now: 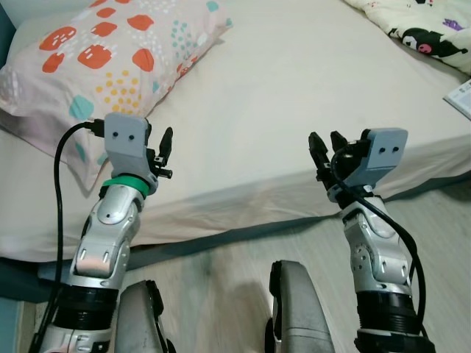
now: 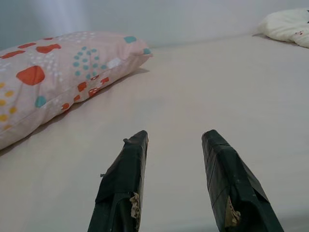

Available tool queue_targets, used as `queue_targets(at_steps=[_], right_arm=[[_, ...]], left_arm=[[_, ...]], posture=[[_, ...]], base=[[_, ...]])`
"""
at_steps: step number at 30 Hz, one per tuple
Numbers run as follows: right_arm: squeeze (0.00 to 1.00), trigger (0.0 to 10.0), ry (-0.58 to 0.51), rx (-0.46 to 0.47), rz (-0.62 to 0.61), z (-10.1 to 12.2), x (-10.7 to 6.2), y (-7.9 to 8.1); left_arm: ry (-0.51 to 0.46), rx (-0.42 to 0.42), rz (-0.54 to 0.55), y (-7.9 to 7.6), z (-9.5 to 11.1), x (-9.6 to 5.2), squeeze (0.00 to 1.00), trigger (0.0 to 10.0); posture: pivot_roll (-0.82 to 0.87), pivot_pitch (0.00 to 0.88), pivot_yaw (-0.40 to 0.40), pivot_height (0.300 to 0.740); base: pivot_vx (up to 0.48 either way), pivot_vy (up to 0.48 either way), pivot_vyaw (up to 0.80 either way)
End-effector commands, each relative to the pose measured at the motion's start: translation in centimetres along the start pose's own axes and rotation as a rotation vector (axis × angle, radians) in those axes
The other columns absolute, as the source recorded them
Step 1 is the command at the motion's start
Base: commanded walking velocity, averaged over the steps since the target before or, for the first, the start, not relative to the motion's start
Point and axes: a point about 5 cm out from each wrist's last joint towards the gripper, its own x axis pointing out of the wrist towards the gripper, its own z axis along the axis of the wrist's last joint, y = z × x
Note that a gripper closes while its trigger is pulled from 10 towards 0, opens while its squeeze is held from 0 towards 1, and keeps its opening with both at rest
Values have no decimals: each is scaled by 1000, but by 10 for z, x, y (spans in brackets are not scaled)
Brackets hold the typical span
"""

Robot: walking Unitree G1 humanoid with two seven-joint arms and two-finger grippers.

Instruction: Clean up the room

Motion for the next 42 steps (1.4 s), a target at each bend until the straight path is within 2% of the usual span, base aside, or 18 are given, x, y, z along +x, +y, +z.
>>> queue_targets(at_steps=[1, 19, 29, 34, 42], right_arm=[[0, 10000, 12, -14, -11, -4, -2, -3], [0, 10000, 1, -23, -20, -5, 2, -7], [0, 10000, 0, -27, -24, -5, 3, -10], [0, 10000, -4, -28, -31, -5, 3, -11], [0, 10000, 2, -27, -77, -8, 4, -13]], left_arm=[[9, 9, 4, 1, 0, 0, 0, 10000], [-19, -19, -58, -18, 15, 10, 0, 10000], [-22, -17, -85, -24, 16, 10, 0, 10000], [-20, -12, -118, -29, 16, 10, 0, 10000], [-12, -24, -132, -31, 14, 12, 0, 10000]], posture=[[-91, 56, 20, 594], [-92, 30, 21, 668], [-96, 21, 21, 693], [-96, 21, 21, 722], [-100, 16, 30, 727]], base=[[0, 0, 0], [0, 0, 0], [0, 0, 0], [0, 0, 0], [0, 0, 0]])
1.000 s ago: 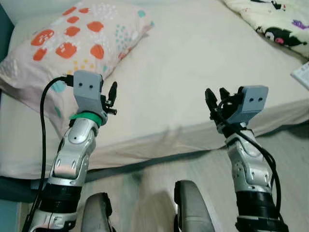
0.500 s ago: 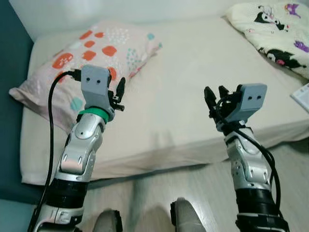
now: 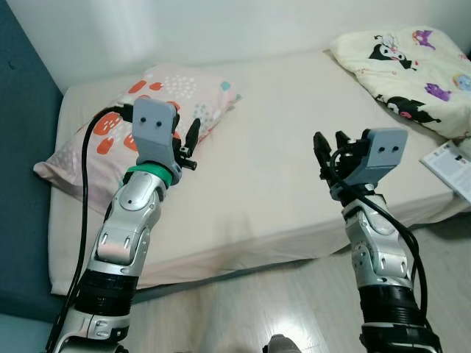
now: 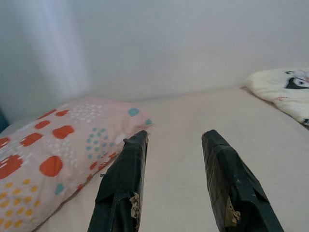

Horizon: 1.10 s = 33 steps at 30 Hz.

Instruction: Clean up the room

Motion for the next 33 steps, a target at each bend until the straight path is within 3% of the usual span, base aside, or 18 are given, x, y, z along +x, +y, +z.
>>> queue_targets(at_steps=[1, 8, 33], right_arm=[[0, 10000, 13, 5, -10, -5, 0, 0], [0, 10000, 14, 13, -3, -6, -1, 2], [0, 10000, 16, 30, 5, -8, 1, 6]], left_arm=[[15, -9, -9, -2, -4, 0, 0, 10000], [7, -22, -8, -1, -2, 0, 0, 10000], [2, -31, 9, 2, -1, 0, 0, 10000]], posture=[[-100, 16, 30, 727], [-100, 16, 30, 727], [-96, 29, 34, 727]], base=[[0, 0, 0], [0, 112, 0], [0, 391, 0]])
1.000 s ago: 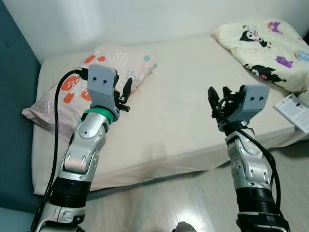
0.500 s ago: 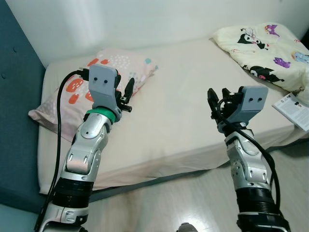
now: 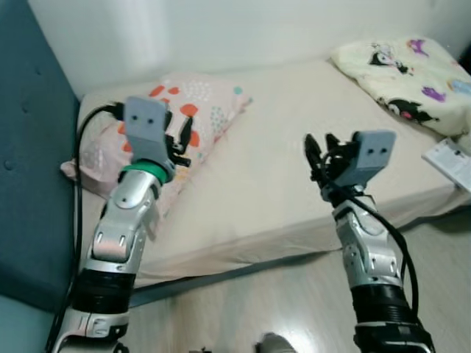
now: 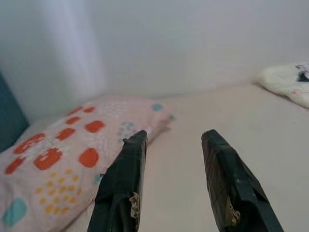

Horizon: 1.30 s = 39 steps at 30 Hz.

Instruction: Clean up the room

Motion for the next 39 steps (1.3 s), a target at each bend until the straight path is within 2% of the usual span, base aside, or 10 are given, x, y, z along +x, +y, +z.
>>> queue_targets(at_steps=[1, 17, 19, 34, 39], right_arm=[[0, 10000, 3, 15, 0, -3, -1, 2], [0, 10000, 4, 19, 5, -4, 0, 4], [0, 10000, 5, 20, 7, -4, 0, 4], [0, 10000, 5, 23, 12, -5, 1, 7], [0, 10000, 3, 23, 12, -5, 1, 7]], left_arm=[[4, 10, 6, 2, -1, -1, 0, 10000], [-6, 12, 13, 4, 1, -1, 0, 10000], [-26, 40, 5, 2, 3, -1, 0, 10000], [-33, 59, -17, -1, 3, -2, 0, 10000], [-25, 48, -22, -2, 2, -1, 0, 10000]], posture=[[-95, 29, 34, 727], [-90, 33, 36, 727], [-88, 34, 36, 727], [-83, 28, 42, 727], [-84, 25, 43, 727]], base=[[0, 428, 0], [0, 427, 0], [0, 0, 0], [0, -480, 0], [0, 0, 0]])
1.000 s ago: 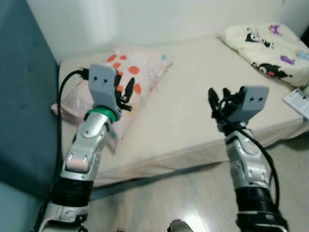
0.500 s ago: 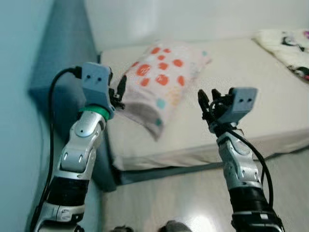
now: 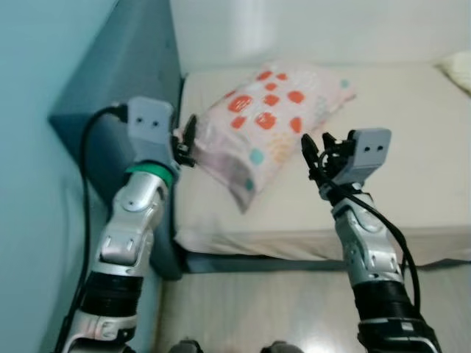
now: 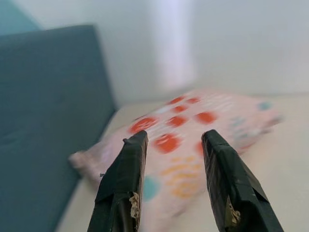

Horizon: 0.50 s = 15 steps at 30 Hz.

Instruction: Clean up the room

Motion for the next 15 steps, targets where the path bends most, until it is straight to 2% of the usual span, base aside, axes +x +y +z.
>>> queue_targets(at_steps=[1, 12, 15], right_arm=[[0, 10000, 13, 10, 0, -4, -2, 2], [0, 10000, 2, 19, 33, -4, -2, 8], [0, 10000, -4, 31, 48, -4, -3, 11]], left_arm=[[18, 3, 15, 5, -4, -2, 0, 10000], [20, 28, 4, 3, -6, -2, 0, 10000], [19, 29, 3, 2, -6, -2, 0, 10000]], posture=[[-84, 25, 43, 727], [-85, 25, 50, 727], [-85, 26, 50, 727]], base=[[0, 0, 0], [0, 0, 0], [256, 0, 0]])
